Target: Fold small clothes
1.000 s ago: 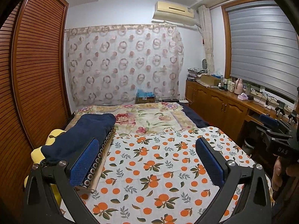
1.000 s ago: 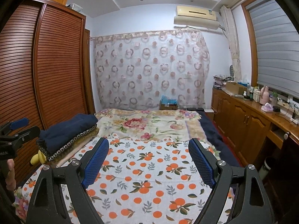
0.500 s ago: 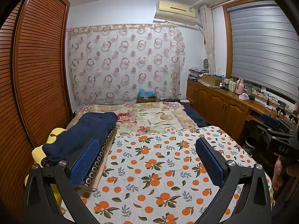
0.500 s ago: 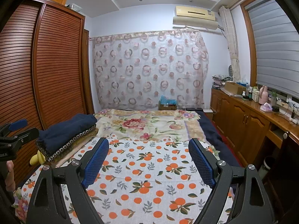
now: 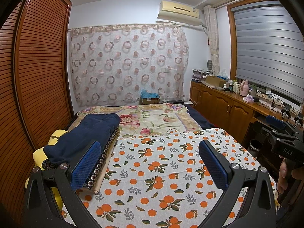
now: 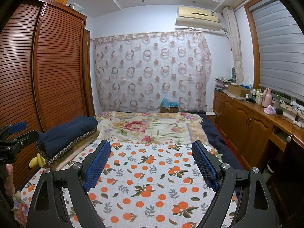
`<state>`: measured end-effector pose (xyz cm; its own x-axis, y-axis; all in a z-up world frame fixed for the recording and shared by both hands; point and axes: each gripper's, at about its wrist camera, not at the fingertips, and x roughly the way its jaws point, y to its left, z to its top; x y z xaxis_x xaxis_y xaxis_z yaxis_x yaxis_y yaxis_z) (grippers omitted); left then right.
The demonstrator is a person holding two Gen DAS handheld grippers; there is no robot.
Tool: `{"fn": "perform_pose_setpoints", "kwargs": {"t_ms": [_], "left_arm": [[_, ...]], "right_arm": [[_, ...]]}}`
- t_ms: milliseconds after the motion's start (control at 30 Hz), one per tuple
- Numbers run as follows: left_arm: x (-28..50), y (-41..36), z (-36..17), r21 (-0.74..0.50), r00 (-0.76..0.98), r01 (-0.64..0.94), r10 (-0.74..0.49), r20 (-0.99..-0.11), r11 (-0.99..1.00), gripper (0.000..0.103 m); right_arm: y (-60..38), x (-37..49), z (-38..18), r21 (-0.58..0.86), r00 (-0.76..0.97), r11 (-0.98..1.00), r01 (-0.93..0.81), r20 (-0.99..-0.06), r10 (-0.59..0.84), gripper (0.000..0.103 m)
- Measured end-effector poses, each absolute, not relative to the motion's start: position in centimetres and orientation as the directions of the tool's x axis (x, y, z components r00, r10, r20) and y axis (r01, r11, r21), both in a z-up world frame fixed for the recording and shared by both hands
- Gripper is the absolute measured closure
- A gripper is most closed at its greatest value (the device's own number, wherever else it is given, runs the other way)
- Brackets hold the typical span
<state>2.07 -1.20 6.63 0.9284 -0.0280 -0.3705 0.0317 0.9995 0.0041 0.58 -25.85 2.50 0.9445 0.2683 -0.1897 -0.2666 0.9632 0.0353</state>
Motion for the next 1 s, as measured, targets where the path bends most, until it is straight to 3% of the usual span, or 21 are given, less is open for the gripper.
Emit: {"fn": "perform_pose_setpoints", "kwargs": {"t_ms": [1000], "left_arm": [[2.11, -0.98, 6.73, 0.003, 0.928, 0.032, -0.028, -0.372, 0.999, 0.000]], "right_arm": [[-26.48, 1.12, 2.37, 0.035, 0.942, 0.962, -0.271, -0.196, 0.272, 0.015]]}}
